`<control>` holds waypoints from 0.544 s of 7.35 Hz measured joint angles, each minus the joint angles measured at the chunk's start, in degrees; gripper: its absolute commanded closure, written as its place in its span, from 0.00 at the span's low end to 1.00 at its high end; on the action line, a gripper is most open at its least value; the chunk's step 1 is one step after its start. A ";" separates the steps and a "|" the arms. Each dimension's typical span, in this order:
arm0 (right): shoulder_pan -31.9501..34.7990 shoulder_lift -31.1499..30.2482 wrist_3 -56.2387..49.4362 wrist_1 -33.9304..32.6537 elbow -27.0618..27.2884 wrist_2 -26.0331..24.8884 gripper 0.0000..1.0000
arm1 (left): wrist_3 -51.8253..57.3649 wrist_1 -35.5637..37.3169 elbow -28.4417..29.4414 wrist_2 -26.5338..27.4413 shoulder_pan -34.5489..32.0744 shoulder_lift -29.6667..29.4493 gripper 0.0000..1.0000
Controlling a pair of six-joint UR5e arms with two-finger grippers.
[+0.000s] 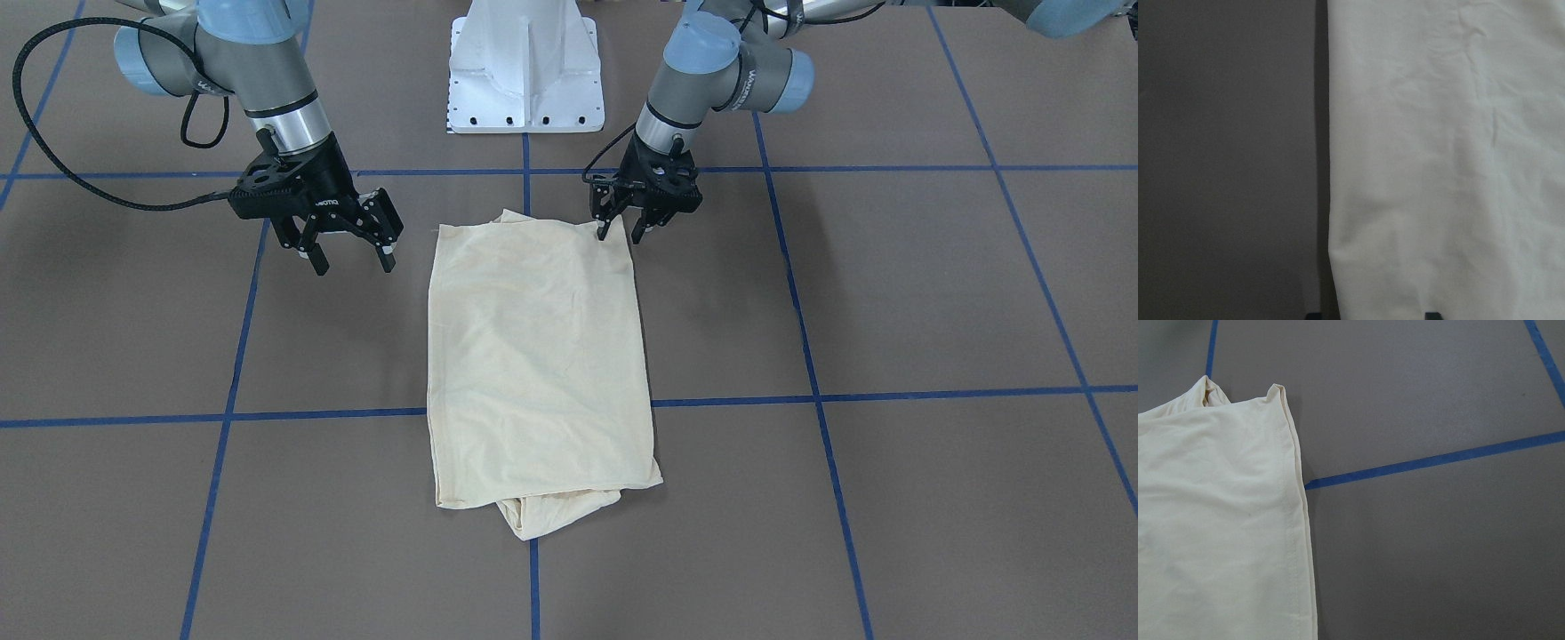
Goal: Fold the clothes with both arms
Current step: 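Lower both grippers to the shirt's edge nearest the robot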
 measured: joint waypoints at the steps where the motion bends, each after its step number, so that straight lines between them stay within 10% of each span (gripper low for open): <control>1: -0.05 0.00 0.00 0.00 0.00 0.00 0.00 | -1.70 0.00 0.19 0.04 0.21 -0.15 0.53; 3: -0.10 0.04 -0.01 0.00 0.00 0.00 0.00 | -5.99 -0.02 0.23 0.19 1.42 -0.28 0.98; 4: -0.11 0.02 0.00 0.00 0.00 -0.01 0.00 | -7.58 -0.04 0.24 0.23 1.96 -0.42 1.00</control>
